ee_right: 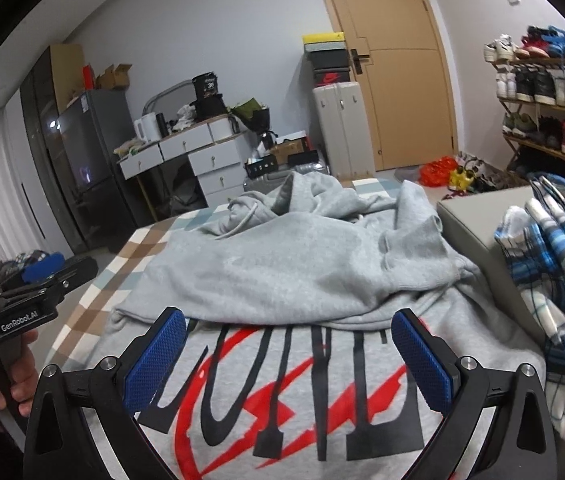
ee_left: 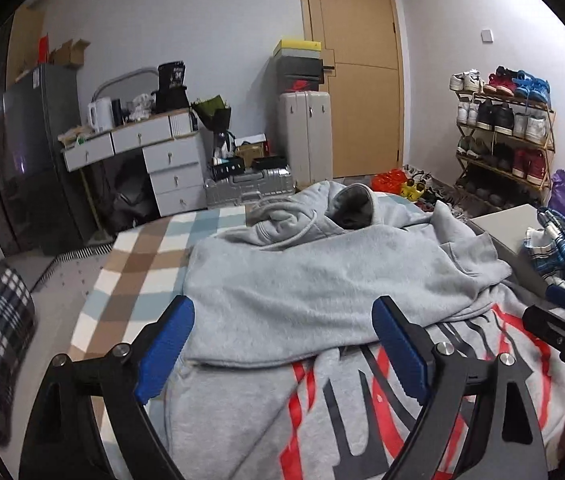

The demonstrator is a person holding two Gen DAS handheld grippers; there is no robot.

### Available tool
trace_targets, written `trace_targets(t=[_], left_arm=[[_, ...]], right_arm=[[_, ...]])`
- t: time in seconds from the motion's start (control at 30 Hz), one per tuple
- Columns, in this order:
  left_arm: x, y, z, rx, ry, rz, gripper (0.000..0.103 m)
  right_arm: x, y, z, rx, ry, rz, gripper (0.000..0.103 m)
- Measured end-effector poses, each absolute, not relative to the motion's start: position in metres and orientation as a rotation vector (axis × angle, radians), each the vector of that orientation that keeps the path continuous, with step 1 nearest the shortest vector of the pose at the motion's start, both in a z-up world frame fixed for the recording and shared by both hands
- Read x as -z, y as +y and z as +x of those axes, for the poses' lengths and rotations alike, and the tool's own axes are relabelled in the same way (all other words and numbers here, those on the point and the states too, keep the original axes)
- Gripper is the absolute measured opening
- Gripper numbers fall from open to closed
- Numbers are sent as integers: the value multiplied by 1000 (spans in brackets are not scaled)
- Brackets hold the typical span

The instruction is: Fold large clothes

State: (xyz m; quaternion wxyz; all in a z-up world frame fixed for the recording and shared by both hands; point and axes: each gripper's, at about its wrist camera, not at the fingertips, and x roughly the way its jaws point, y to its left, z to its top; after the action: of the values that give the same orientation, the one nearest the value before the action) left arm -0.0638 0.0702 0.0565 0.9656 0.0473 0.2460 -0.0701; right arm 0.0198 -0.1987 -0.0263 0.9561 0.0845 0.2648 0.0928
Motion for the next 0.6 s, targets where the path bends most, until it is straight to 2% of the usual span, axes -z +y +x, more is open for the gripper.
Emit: trace_targets(t=[0.2, 0.4, 0.6], left_arm=[[-51, 71, -45, 126, 510, 130, 88], [-49, 86, -23, 64, 514, 154, 88], [-40, 108, -7, 74, 599, 104, 88]], right_arm=[[7, -187, 46, -170, 546, 93, 103], [-11, -176, 100, -149, 578, -3, 103], [-37, -165, 174, -214, 601, -24, 103]])
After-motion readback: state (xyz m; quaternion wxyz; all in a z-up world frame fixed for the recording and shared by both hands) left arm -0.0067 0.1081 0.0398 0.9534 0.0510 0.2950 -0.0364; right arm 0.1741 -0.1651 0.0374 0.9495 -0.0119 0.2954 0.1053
